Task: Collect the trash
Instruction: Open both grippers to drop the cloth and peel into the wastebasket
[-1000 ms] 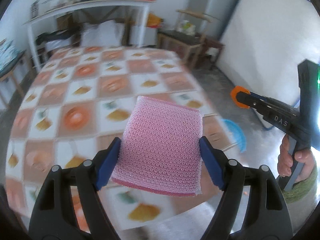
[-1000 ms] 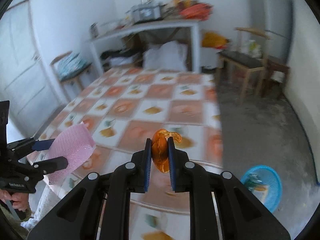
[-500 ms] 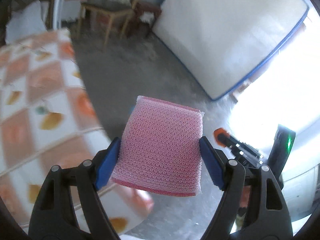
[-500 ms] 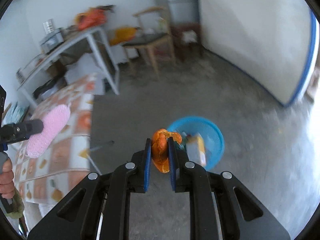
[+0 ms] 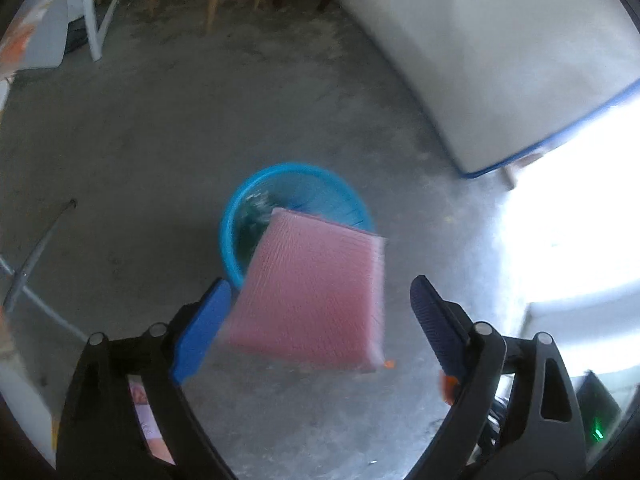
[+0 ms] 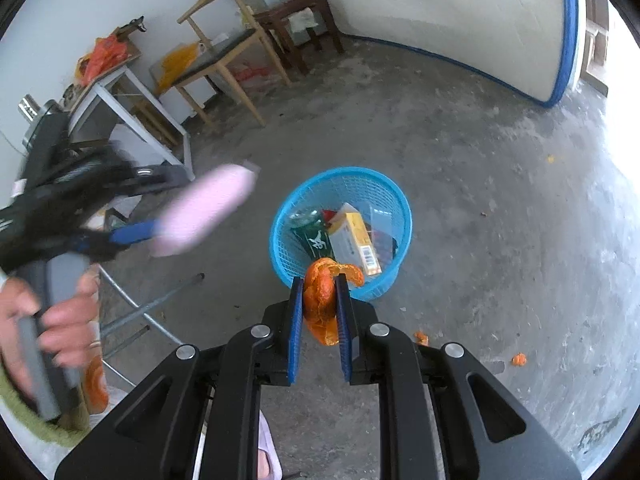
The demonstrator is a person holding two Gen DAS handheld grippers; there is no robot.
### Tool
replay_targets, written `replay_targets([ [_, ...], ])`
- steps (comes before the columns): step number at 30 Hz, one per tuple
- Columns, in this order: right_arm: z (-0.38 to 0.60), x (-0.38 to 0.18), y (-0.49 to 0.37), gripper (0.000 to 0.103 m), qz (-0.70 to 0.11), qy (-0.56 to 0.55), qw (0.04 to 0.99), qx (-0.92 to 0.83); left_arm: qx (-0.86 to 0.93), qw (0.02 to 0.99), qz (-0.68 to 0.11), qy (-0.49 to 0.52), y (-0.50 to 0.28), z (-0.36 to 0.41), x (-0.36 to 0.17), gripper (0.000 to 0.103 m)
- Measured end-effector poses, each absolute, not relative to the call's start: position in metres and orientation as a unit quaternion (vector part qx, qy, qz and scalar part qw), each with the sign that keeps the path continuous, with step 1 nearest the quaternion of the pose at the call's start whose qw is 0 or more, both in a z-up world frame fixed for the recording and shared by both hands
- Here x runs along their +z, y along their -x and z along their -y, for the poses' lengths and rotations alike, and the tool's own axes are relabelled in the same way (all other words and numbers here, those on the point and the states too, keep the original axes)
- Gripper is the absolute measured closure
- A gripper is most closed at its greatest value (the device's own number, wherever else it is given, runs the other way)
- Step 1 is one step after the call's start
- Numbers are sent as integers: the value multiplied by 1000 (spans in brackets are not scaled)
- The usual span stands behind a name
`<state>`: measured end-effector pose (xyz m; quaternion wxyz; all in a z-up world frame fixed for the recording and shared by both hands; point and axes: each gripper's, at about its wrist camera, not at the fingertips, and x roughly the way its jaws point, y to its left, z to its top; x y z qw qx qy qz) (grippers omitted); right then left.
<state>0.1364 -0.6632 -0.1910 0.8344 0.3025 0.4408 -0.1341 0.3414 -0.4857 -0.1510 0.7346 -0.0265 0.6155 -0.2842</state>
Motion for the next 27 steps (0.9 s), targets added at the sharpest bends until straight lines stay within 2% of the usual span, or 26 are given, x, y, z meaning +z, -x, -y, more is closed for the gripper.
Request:
replay_targets([
  [3, 667, -199, -141, 87, -446, -306, 830, -134, -267, 714, -643, 73, -350, 475, -167, 16],
  [7, 670, -210, -156, 87, -457, -305, 825, -131, -276, 722, -629, 84, -348, 449, -151, 16],
  [13, 668, -227, -204, 87, -472, -293, 823, -116, -317, 757, -567, 72, -330, 411, -85, 16],
  [20, 674, -248, -290, 84, -494, -272, 817, -122, -363, 794, -486, 39, -274, 337, -9, 16],
  [21, 677, -252, -303, 80, -498, -271, 814, -129, -368, 801, -472, 26, -264, 325, -3, 16],
  [22, 679, -254, -311, 67, -501, -266, 812, -136, -368, 806, -463, 16, -256, 317, 0, 16],
  [24, 684, -257, -323, 47, -498, -255, 813, -164, -361, 821, -442, -8, -236, 291, 4, 16],
  [27, 687, -252, -318, 47, -483, -265, 816, -176, -338, 837, -428, -28, -212, 255, -1, 15],
])
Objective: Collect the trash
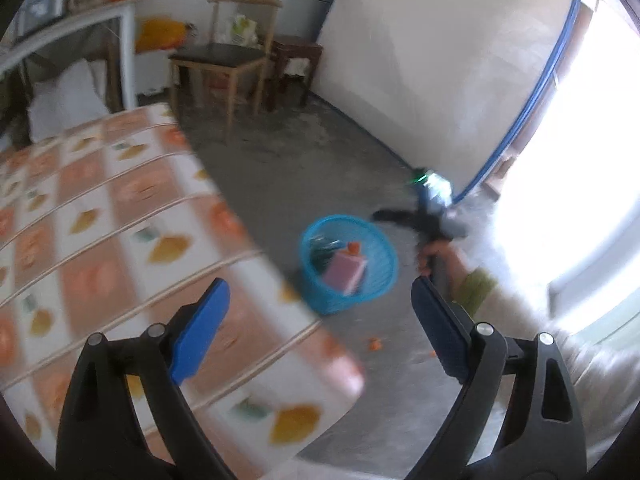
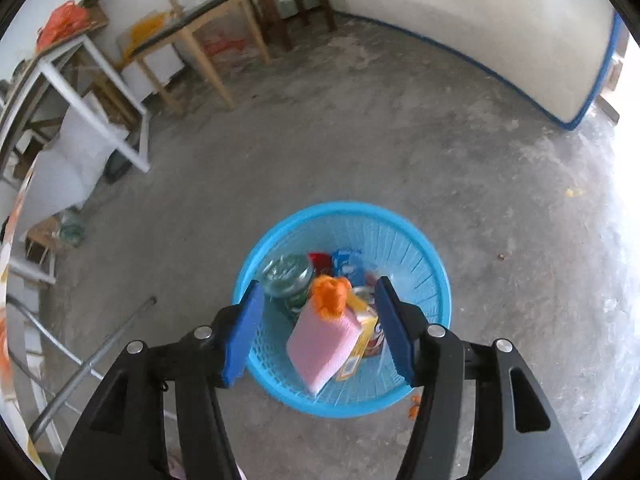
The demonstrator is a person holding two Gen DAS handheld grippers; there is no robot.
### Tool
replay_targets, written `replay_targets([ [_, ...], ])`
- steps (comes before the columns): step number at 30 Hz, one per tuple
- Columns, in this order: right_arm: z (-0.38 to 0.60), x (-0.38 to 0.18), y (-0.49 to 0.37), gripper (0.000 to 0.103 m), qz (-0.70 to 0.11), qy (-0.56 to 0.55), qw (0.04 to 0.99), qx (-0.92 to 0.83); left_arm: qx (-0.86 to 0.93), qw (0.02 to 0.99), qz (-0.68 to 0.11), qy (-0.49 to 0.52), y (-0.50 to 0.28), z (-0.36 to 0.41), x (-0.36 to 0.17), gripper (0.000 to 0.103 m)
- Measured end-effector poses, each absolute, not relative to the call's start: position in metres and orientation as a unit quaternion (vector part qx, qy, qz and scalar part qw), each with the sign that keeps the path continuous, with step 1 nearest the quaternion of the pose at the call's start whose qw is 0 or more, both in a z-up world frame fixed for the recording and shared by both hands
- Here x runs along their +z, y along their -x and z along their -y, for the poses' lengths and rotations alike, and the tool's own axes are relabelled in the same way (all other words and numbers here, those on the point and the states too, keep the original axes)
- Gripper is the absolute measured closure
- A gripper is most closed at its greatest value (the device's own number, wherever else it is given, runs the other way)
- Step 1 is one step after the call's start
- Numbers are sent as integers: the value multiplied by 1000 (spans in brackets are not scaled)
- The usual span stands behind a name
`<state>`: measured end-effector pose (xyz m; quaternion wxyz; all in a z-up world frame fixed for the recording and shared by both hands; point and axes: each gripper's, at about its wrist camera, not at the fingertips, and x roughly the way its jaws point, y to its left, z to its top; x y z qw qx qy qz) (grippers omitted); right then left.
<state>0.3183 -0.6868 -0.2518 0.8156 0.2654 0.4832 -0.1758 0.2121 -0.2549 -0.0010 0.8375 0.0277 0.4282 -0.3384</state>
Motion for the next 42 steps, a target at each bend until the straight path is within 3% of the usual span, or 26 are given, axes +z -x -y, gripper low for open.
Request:
replay_targets([
  [9, 643, -183, -230, 46, -425, -248, 857, -155, -288, 865, -411, -21, -169, 185, -18, 14],
  [11, 624, -159, -201, 38, -404, -238, 871, -149, -279, 872, -402, -16, -162, 177, -15, 13],
  [13, 596, -131, -172, 22, -377, -216, 891, -134, -268, 881, -390, -11, -155, 170, -11, 11],
  [16, 544, -99, -136, 9, -351, -161, 917, -104, -251, 892, -376, -11, -143, 164, -5, 9],
  [18, 513, -82, -116, 7, -333, -134, 928, -99, -243, 898, -368, -13, -131, 160, 1, 9],
  [23, 440, -47, -74, 7, -293, -92, 947, -92, -189, 919, -346, -15, -106, 150, 12, 9],
  [28, 383, -23, -50, 6, -263, -33, 959, -100, -96, 946, -297, -85, -79, 148, 20, 9],
  [42, 330, -32, -56, 6, -331, -4, 939, -91, -26, 918, -394, -46, -78, 132, -10, 9],
])
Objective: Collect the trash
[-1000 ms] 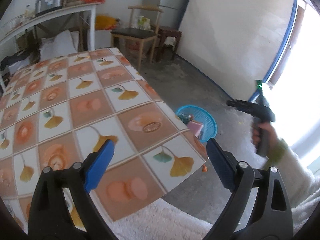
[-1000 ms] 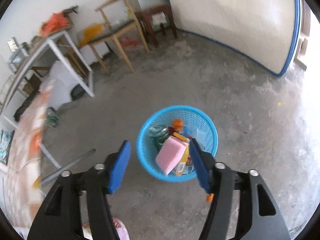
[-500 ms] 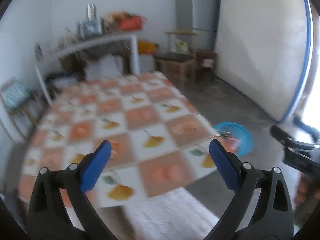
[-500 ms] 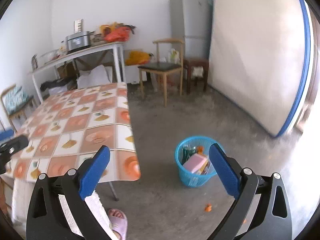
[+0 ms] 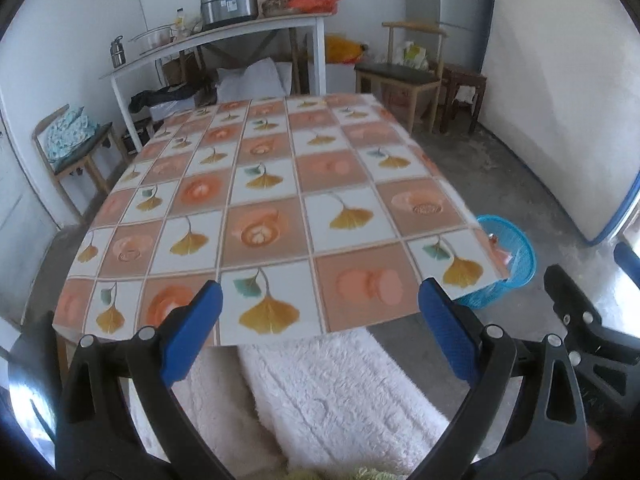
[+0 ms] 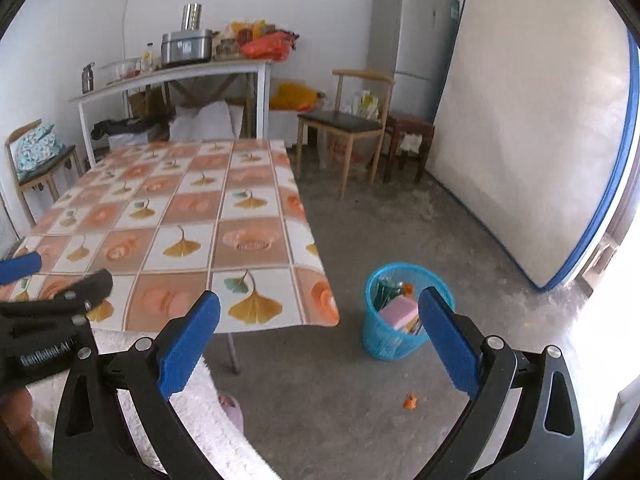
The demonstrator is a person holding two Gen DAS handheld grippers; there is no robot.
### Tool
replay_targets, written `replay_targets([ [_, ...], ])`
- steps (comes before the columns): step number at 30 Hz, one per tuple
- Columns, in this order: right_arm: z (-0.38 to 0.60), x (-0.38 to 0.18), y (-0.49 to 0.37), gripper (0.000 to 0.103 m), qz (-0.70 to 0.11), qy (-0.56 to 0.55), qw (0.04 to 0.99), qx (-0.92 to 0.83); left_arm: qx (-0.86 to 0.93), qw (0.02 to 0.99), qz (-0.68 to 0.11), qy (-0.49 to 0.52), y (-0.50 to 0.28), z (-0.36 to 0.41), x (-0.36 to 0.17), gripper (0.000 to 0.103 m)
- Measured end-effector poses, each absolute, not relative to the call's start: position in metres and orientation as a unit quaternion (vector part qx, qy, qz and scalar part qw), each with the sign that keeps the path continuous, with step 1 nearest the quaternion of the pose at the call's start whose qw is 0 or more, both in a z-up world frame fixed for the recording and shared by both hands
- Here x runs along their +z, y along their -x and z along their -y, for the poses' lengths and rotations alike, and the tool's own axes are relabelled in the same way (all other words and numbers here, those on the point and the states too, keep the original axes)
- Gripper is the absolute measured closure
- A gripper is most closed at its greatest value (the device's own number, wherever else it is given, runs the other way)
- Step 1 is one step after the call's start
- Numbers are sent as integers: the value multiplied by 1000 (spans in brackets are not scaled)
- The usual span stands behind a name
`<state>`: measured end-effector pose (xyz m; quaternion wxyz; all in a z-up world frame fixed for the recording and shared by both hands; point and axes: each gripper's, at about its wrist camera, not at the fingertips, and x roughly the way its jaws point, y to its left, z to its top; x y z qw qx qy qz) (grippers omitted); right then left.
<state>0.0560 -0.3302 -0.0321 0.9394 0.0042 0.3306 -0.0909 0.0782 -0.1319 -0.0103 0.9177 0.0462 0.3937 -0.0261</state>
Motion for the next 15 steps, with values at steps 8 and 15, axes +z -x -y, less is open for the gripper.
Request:
replay_targets([
  [8, 340, -55, -63, 6, -379, -12, 918, -117, -38, 906, -421, -32, -84, 133, -22, 9],
  [15, 352, -63, -62, 6, -390, -22, 911, -133, -42, 901, -431, -36, -88, 140, -27, 9],
])
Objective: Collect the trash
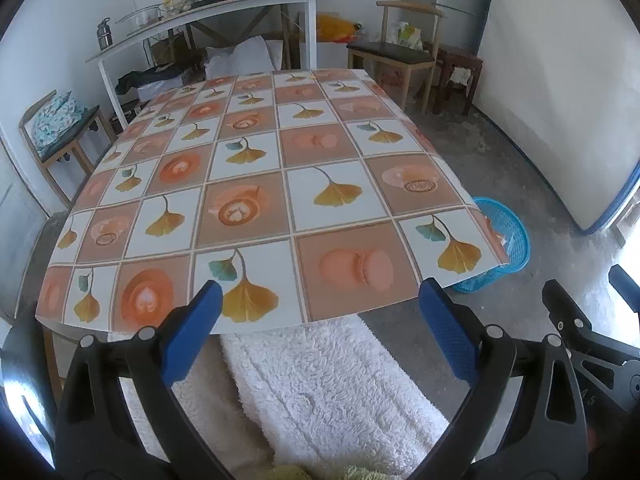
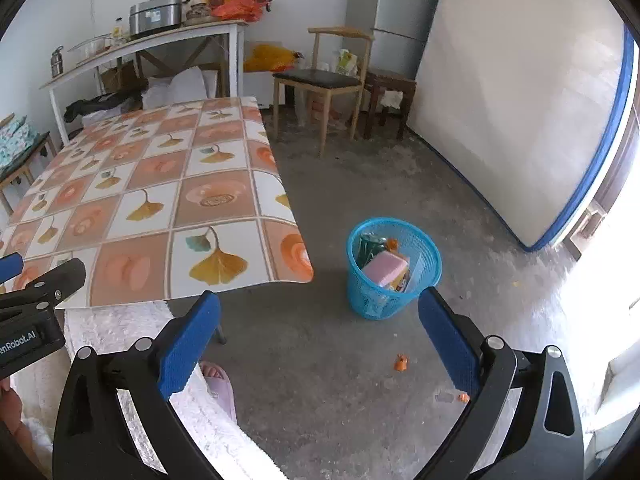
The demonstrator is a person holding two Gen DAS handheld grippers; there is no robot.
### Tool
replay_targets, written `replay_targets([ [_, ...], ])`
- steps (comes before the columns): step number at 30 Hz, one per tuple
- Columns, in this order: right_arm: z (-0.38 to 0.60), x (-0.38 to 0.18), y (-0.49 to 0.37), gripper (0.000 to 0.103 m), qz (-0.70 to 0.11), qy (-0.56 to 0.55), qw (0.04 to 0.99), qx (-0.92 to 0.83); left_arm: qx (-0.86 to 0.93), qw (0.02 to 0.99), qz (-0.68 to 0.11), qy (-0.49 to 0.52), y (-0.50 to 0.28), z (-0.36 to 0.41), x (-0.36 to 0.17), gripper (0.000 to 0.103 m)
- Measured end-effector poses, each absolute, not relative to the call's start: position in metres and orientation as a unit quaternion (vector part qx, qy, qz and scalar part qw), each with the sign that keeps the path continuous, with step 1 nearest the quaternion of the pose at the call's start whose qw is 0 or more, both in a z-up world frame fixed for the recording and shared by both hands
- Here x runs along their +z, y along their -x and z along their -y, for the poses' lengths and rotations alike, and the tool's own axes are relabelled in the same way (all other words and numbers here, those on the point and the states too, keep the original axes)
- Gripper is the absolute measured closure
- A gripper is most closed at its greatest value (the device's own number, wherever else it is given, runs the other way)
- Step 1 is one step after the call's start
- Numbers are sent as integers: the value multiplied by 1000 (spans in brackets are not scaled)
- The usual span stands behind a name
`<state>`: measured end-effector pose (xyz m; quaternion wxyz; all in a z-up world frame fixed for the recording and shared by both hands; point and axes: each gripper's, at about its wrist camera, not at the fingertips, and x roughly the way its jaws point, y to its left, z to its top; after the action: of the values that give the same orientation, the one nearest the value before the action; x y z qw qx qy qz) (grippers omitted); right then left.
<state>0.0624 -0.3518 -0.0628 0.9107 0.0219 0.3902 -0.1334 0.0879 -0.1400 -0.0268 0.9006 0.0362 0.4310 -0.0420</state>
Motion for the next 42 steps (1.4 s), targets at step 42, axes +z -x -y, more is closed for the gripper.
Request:
replay_targets([
  [42, 373, -68, -65, 6, -390, -35, 909, -145, -18, 900, -431, -60, -88, 153, -25, 9],
])
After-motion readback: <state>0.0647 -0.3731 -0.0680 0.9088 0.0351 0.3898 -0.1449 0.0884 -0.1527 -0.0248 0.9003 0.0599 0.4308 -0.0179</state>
